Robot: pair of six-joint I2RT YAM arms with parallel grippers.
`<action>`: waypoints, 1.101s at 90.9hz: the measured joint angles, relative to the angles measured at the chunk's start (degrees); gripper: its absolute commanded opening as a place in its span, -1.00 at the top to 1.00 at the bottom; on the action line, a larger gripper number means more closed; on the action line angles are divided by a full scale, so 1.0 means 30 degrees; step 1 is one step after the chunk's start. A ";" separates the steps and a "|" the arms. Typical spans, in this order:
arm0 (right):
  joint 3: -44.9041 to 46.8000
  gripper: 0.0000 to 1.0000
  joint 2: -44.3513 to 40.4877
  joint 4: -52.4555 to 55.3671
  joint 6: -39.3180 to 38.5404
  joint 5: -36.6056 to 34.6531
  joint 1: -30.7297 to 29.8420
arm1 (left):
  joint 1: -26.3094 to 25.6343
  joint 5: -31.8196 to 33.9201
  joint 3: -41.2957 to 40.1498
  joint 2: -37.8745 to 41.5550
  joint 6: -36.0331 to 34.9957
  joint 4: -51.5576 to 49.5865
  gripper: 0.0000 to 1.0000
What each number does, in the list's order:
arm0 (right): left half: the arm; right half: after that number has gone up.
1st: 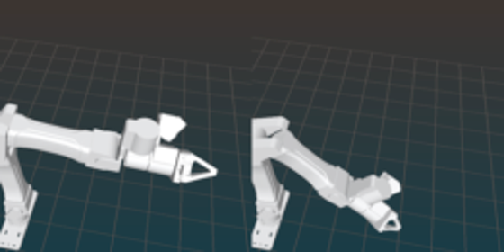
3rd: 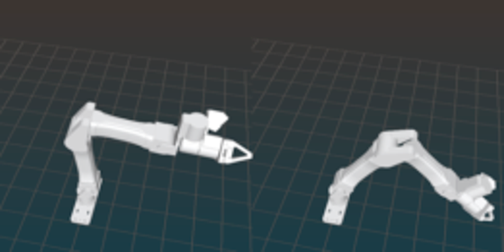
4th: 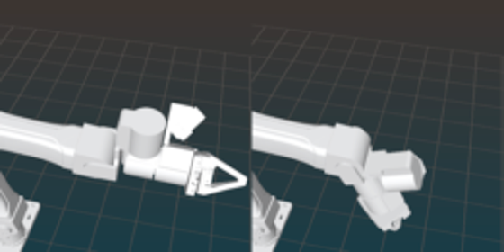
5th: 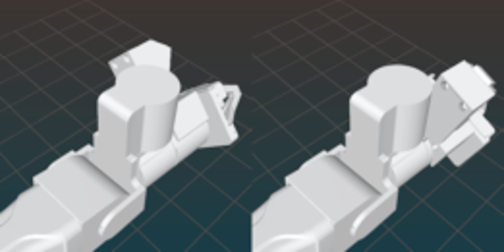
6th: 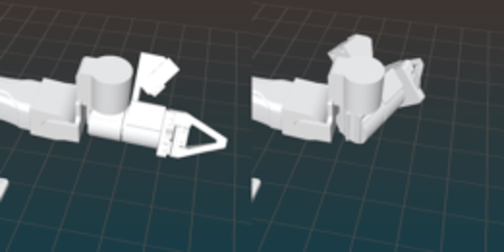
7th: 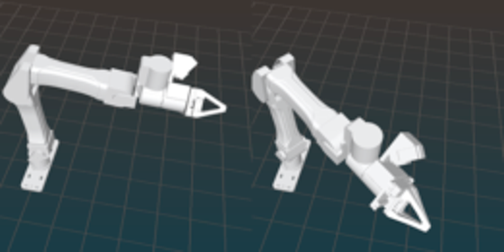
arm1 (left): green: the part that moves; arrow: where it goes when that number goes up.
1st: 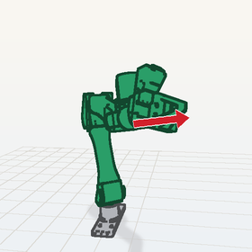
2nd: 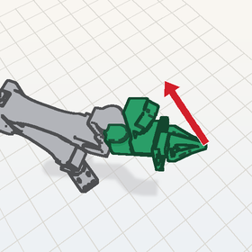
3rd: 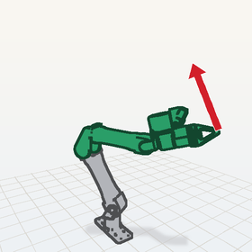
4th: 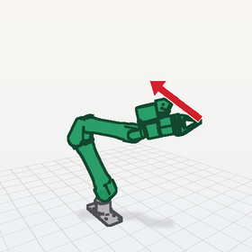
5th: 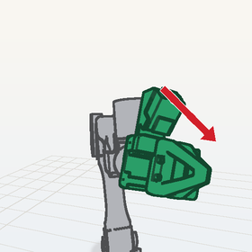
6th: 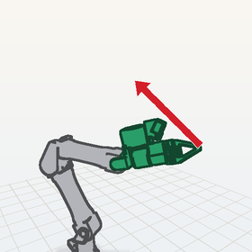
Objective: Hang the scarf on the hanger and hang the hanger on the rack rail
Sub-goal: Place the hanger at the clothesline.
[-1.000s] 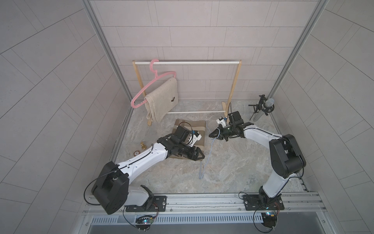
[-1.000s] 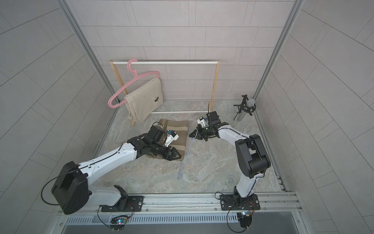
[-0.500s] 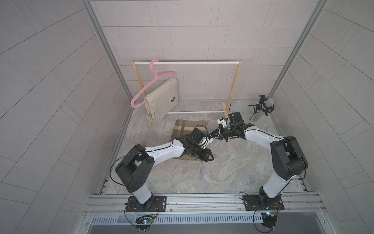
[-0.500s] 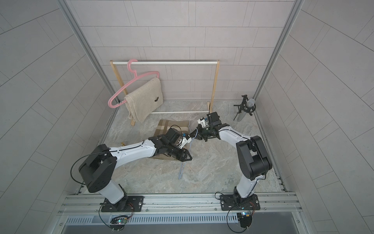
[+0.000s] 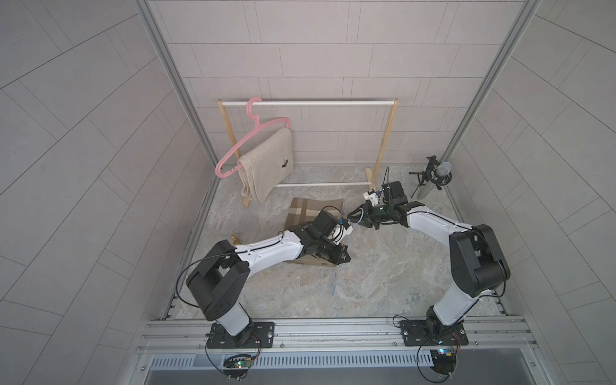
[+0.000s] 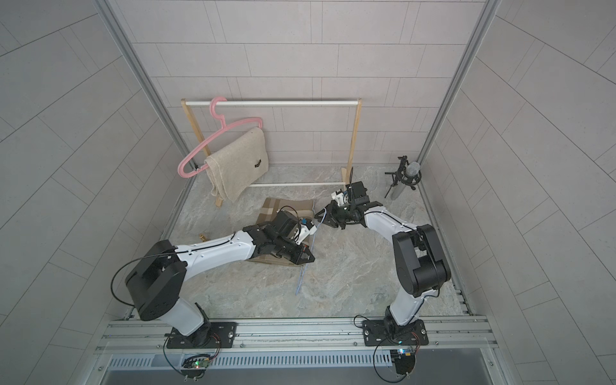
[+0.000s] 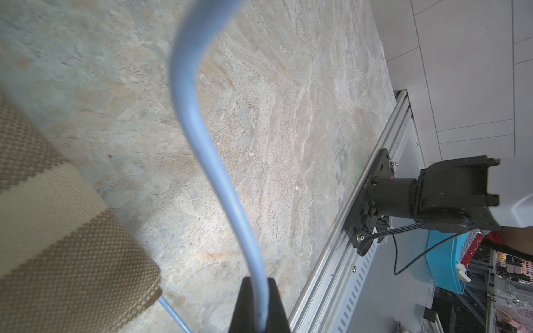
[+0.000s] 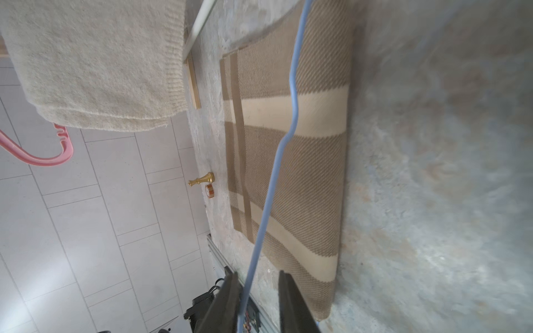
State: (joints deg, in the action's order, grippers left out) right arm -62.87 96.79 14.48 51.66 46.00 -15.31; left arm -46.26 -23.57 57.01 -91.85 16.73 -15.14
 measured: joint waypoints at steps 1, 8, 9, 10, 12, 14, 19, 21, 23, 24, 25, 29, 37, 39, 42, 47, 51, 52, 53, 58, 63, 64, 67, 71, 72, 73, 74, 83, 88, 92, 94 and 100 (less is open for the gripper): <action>-0.0095 0.32 0.0000 0.0022 0.0058 -0.0124 0.0095 | 0.0000 -0.0015 -0.0029 0.0036 0.0000 -0.0015 1.00; -0.0692 0.25 0.0007 0.0000 0.0124 -0.0576 0.0627 | 0.0000 -0.0087 -0.0109 0.0372 0.0000 -0.0160 1.00; -0.0772 0.23 0.0007 -0.0015 0.0168 -0.0641 0.0707 | 0.0000 -0.0095 -0.0117 0.0444 0.0000 -0.0204 1.00; -0.0860 0.23 0.0007 -0.0015 0.0219 -0.0707 0.0794 | 0.0000 -0.0102 -0.0117 0.0503 0.0007 -0.0248 1.00; -0.1049 0.20 0.0007 -0.0058 0.0233 -0.0809 0.0969 | 0.0000 -0.0124 -0.0117 0.0612 0.0000 -0.0342 1.00; -0.1209 0.18 0.0007 -0.0095 0.0248 -0.0918 0.1144 | 0.0000 -0.0131 -0.0117 0.0750 0.0007 -0.0430 1.00; -0.1508 0.08 -0.0015 -0.0219 0.0357 -0.1137 0.1588 | 0.0000 -0.0146 -0.0109 0.1158 0.0015 -0.0743 1.00; -0.1559 0.04 -0.0044 -0.0291 0.0306 -0.1202 0.1734 | 0.0000 -0.0146 -0.0087 0.1341 0.0007 -0.0933 1.00; -0.1581 0.01 -0.0095 -0.0342 0.0313 -0.1282 0.1931 | 0.0000 -0.0146 -0.0036 0.1464 0.0007 -0.1151 1.00; -0.1581 -0.02 -0.0175 -0.0350 0.0321 -0.1304 0.2018 | 0.0000 -0.0153 -0.0007 0.1537 0.0015 -0.1260 1.00; -0.1566 -0.04 -0.0248 -0.0350 0.0386 -0.1392 0.2113 | 0.0000 -0.0146 0.0044 0.1610 0.0022 -0.1384 1.00; -0.1443 -0.14 -0.0597 -0.0299 0.0226 -0.1552 0.2499 | 0.0007 -0.0175 0.0393 0.1807 0.0066 -0.2040 1.00; -0.1005 -0.28 -0.2004 0.0124 -0.0029 -0.1996 0.3381 | 0.0233 -0.0430 0.1559 0.2135 0.0306 -0.3293 1.00; -0.0889 -0.31 -0.2419 0.0255 -0.0204 -0.2004 0.3570 | 0.0306 -0.0532 0.1865 0.2193 0.0379 -0.3504 1.00; -0.0743 -0.34 -0.3177 0.0532 -0.0423 -0.2127 0.3927 | 0.0423 -0.0729 0.2404 0.2339 0.0561 -0.3861 1.00; -0.0554 -0.42 -0.4379 0.0874 -0.0743 -0.2404 0.4466 | 0.0721 -0.1078 0.3351 0.2557 0.0889 -0.4430 1.00; -0.0415 -0.47 -0.5377 0.1217 -0.1122 -0.2550 0.4845 | 0.1020 -0.1311 0.4109 0.2725 0.1188 -0.4787 1.00; -0.0379 -0.48 -0.5617 0.1282 -0.1158 -0.2601 0.4940 | 0.1158 -0.1377 0.4379 0.2776 0.1297 -0.4940 1.00; -0.0335 -0.49 -0.5887 0.1384 -0.1290 -0.2637 0.5020 | 0.1231 -0.1443 0.4568 0.2790 0.1362 -0.5027 1.00; -0.0160 -0.55 -0.6914 0.1851 -0.1712 -0.2769 0.5297 | 0.1734 -0.1610 0.5676 0.2907 0.1734 -0.5574 1.00; 0.0080 -0.59 -0.7774 0.2302 -0.2193 -0.2849 0.5493 | 0.2251 -0.1741 0.6812 0.2914 0.2084 -0.6076 1.00; 0.0117 -0.59 -0.7919 0.2426 -0.2237 -0.2856 0.5523 | 0.2339 -0.1727 0.7038 0.2914 0.2164 -0.6156 1.00; 0.0262 -0.62 -0.8335 0.2798 -0.2499 -0.2892 0.5610 | 0.2594 -0.1690 0.7672 0.2914 0.2324 -0.6470 1.00; 0.0459 -0.66 -0.8728 0.3184 -0.2790 -0.2936 0.5690 | 0.2900 -0.1501 0.8495 0.2914 0.2492 -0.6834 1.00; 0.0525 -0.67 -0.8823 0.3330 -0.2943 -0.2958 0.5719 | 0.2951 -0.1443 0.8684 0.2914 0.2514 -0.6885 1.00; 0.0583 -0.68 -0.8918 0.3432 -0.2951 -0.2958 0.5741 | 0.3024 -0.1348 0.8874 0.2914 0.2506 -0.6965 1.00; 0.0634 -0.70 -0.8998 0.3526 -0.3045 -0.2980 0.5756 | 0.3096 -0.1275 0.9063 0.2907 0.2521 -0.7038 1.00; 0.1282 -0.87 -0.9734 0.4364 -0.3592 -0.3162 0.5872 | 0.3585 -0.0729 1.0987 0.2667 0.2455 -0.7868 1.00; 0.1661 -0.98 -1.0193 0.4758 -0.3840 -0.3351 0.5916 | 0.3898 -0.0641 1.2342 0.2251 0.2361 -0.8306 1.00; 0.1909 -1.00 -1.0615 0.5049 -0.4014 -0.3548 0.5989 | 0.4095 -0.0656 1.3515 0.1792 0.2259 -0.8590 1.00; 0.2004 -1.00 -1.0805 0.5173 -0.4167 -0.3643 0.5996 | 0.4211 -0.0663 1.4061 0.1574 0.2186 -0.8735 1.00; 0.2193 -1.00 -1.1497 0.5464 -0.4379 -0.3963 0.6098 | 0.4707 -0.0801 1.5715 0.0765 0.1894 -0.9056 1.00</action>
State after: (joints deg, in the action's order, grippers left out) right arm -56.29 62.30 30.87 38.52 34.11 2.98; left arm -32.14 -25.98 104.16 -89.56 22.41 -42.30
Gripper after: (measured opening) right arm 0.998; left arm 0.064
